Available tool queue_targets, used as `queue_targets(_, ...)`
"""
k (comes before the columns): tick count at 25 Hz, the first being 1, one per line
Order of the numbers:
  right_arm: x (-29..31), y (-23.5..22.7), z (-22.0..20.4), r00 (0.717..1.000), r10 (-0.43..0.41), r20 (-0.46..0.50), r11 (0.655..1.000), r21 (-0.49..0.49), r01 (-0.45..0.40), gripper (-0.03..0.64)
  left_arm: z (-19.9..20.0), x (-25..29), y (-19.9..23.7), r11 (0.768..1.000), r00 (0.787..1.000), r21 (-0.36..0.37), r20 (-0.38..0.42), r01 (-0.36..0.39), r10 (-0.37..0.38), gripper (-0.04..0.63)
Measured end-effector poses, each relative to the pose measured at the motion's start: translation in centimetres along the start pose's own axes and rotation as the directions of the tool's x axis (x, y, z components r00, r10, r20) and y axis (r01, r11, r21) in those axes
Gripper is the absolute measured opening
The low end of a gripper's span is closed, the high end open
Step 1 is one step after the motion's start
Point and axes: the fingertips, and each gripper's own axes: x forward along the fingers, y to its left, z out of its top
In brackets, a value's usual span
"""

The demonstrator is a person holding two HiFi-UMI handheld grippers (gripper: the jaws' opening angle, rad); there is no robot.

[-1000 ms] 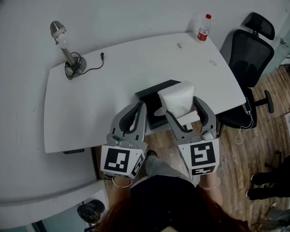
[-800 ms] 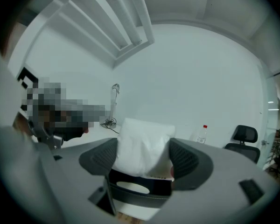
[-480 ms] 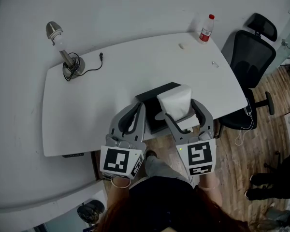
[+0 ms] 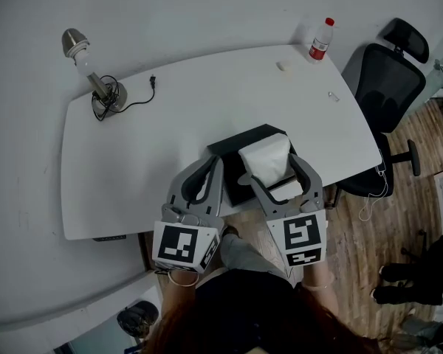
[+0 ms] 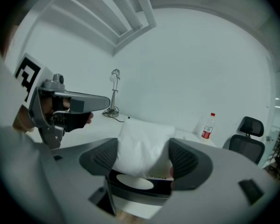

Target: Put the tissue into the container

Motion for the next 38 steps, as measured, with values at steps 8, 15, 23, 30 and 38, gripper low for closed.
queue_targets(8, 1.5, 0.1, -1.9, 0.996, 0.03, -0.082, 1.0, -0.002, -0.03, 0.362, -0.7, 0.9, 0.6, 1.0, 1.0, -0.019, -0.013, -0.005, 0.004, 0.032)
queue_targets(15, 2.6, 0.3, -3.3, 0.988, 0.049, -0.143, 0.999, -0.002, -0.05, 0.36, -1.3, 1.4, 1.1, 1.0, 1.0, -0.028, -0.026, -0.01, 0.009, 0.032)
queue_targets(23, 3.4, 0.2, -4.9, 0.973, 0.056, -0.224, 0.998, 0.011, -0.055, 0.36, -2.1, 2.1, 1.6, 0.999, 0.999, -0.041, -0.041, -0.014, 0.012, 0.032)
queue_targets(30, 3.9, -0.1, -6.1, 0.955, 0.07, -0.289, 0.998, 0.016, -0.068, 0.36, -2.6, 2.8, 1.5, 0.999, 0.999, -0.052, -0.05, -0.009, 0.006, 0.032)
queue_targets(38, 4.6, -0.4, -6.8, 0.928, 0.087, -0.362, 0.996, 0.0, -0.094, 0.36, -3.2, 3.4, 1.6, 0.998, 0.998, -0.064, -0.068, -0.005, 0.001, 0.032)
